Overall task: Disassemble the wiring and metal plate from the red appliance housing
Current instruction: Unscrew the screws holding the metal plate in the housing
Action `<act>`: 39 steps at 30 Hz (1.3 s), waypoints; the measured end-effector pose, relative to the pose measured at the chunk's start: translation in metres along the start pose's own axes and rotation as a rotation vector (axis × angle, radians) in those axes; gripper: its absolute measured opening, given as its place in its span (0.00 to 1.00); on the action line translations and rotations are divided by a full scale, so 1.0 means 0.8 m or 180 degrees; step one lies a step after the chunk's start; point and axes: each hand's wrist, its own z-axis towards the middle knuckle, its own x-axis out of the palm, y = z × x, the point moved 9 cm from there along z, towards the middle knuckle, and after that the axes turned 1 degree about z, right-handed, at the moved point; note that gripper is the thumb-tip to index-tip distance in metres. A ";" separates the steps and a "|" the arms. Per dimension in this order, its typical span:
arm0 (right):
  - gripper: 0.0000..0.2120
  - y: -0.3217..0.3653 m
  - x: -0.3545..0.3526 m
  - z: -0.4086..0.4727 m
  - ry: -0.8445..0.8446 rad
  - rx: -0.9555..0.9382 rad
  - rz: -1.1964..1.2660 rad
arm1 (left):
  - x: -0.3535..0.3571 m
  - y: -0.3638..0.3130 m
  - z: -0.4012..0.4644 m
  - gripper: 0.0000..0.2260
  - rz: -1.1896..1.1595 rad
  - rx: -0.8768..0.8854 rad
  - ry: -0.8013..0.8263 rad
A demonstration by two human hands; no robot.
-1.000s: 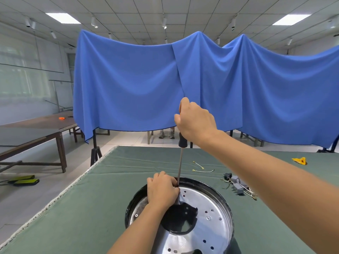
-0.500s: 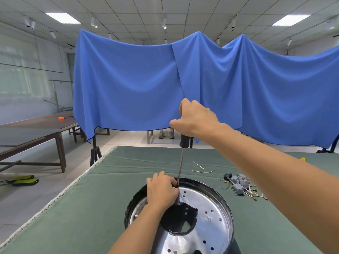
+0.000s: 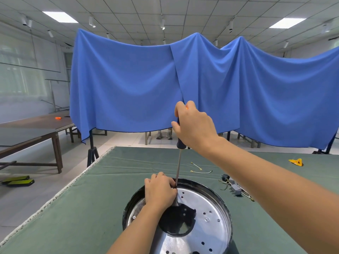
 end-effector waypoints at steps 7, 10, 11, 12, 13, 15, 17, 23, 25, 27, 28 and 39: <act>0.09 0.005 -0.021 -0.001 -0.0426 -0.0170 0.0131 | -0.003 -0.001 0.001 0.07 0.0054 0.0010 -0.0057; 0.08 -0.005 -0.038 0.001 -0.0715 -0.0069 0.0277 | -0.003 -0.002 0.001 0.07 0.0097 -0.0010 -0.0039; 0.08 -0.009 -0.043 0.001 -0.0841 -0.0044 0.0359 | -0.003 -0.002 0.001 0.08 0.0097 -0.0020 -0.0045; 0.08 -0.012 -0.049 0.000 -0.0969 -0.0036 0.0436 | -0.005 -0.002 0.001 0.08 0.0078 -0.0028 -0.0060; 0.08 -0.015 -0.054 -0.002 -0.1101 -0.0038 0.0498 | -0.006 -0.002 0.001 0.07 0.0034 -0.0040 -0.0073; 0.07 -0.023 -0.061 -0.010 -0.1365 -0.0038 0.0595 | -0.008 0.000 0.002 0.07 -0.0097 -0.0093 -0.0093; 0.07 -0.031 -0.065 -0.018 -0.1572 -0.0022 0.0736 | -0.009 0.002 0.002 0.07 -0.0173 -0.0171 -0.0084; 0.14 -0.051 -0.048 -0.041 -0.1674 -0.0050 0.0978 | -0.023 0.015 -0.002 0.08 -0.0964 -0.0639 -0.0402; 0.16 -0.055 -0.033 -0.050 -0.1580 0.0013 0.1083 | -0.029 0.020 -0.004 0.09 -0.1220 -0.0765 -0.0607; 0.17 -0.057 -0.013 -0.062 -0.1476 0.0099 0.1245 | -0.033 0.020 -0.005 0.10 -0.1192 -0.0763 -0.0721; 0.17 -0.057 -0.001 -0.069 -0.1409 0.0152 0.1334 | -0.036 0.021 -0.005 0.10 -0.1117 -0.0751 -0.0786; 0.15 -0.046 0.139 -0.141 0.0098 0.0703 0.1491 | -0.061 0.030 -0.003 0.14 -0.1021 -0.0722 -0.1293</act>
